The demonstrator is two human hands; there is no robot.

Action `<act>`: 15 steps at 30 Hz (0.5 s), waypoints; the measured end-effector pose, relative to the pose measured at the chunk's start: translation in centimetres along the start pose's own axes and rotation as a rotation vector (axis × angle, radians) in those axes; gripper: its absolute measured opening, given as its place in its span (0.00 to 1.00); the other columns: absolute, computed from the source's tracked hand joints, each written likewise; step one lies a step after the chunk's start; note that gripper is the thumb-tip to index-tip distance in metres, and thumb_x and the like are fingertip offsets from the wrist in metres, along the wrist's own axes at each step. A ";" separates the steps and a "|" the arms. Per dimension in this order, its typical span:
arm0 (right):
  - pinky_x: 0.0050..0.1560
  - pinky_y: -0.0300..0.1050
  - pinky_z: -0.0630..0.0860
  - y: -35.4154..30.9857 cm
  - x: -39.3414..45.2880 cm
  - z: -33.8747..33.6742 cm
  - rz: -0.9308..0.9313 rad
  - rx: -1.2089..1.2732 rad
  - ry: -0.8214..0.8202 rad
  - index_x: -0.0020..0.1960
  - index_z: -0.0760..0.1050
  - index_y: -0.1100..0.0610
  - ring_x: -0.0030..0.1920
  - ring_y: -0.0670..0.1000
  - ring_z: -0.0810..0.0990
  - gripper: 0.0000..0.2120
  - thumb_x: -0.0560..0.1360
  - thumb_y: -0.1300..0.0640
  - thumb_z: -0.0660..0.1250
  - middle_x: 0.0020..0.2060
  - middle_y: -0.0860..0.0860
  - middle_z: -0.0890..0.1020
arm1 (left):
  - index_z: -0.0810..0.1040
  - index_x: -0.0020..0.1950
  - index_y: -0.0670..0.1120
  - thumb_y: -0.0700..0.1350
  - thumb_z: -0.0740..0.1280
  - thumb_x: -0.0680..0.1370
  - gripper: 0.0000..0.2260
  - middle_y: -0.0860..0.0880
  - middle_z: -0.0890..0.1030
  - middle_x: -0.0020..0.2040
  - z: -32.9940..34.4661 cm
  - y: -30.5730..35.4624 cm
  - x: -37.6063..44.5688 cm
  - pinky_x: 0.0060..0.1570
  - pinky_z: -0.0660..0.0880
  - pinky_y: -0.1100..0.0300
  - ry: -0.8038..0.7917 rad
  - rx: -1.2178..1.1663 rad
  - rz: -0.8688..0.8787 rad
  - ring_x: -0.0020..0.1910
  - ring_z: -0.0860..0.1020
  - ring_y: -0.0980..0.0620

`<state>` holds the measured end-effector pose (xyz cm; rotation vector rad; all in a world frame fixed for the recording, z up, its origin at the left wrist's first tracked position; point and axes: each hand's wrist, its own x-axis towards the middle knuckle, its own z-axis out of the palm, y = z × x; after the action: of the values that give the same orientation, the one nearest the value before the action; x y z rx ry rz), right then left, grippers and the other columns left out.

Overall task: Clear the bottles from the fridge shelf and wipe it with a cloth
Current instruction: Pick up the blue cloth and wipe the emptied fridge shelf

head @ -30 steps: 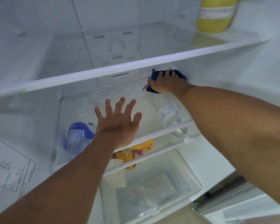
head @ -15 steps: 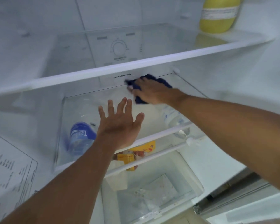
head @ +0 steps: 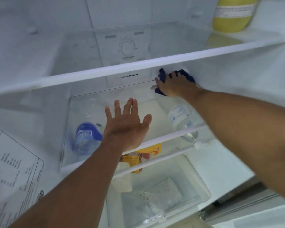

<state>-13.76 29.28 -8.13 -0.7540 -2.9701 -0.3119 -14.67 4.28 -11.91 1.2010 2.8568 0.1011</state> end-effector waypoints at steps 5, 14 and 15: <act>0.72 0.70 0.57 -9.4 -1.2 -1.3 -0.204 0.127 -0.045 0.80 0.58 0.52 0.76 0.72 0.61 0.30 0.83 0.39 0.43 0.78 0.65 0.62 | 0.41 0.85 0.45 0.70 0.33 0.75 0.44 0.48 0.41 0.86 -0.2 0.2 -0.1 0.80 0.38 0.36 -0.007 0.011 -0.043 0.85 0.39 0.42; 0.72 0.70 0.62 1.1 1.2 1.7 0.020 0.242 -0.019 0.80 0.51 0.63 0.72 0.73 0.66 0.28 0.86 0.48 0.48 0.74 0.71 0.66 | 0.42 0.85 0.44 0.69 0.37 0.80 0.41 0.46 0.41 0.86 -0.5 0.4 -0.3 0.81 0.39 0.38 -0.020 0.005 -0.051 0.85 0.39 0.43; 0.74 0.69 0.59 1.7 1.3 1.6 0.093 0.266 -0.033 0.81 0.51 0.62 0.74 0.72 0.64 0.28 0.86 0.47 0.47 0.75 0.70 0.64 | 0.42 0.85 0.44 0.69 0.38 0.81 0.40 0.46 0.41 0.86 -0.6 0.4 -0.3 0.81 0.39 0.37 -0.016 0.011 -0.050 0.85 0.39 0.43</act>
<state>-14.12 31.67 -9.30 -0.8661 -2.9103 0.1010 -14.22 4.27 -11.30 1.1263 2.8747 0.0730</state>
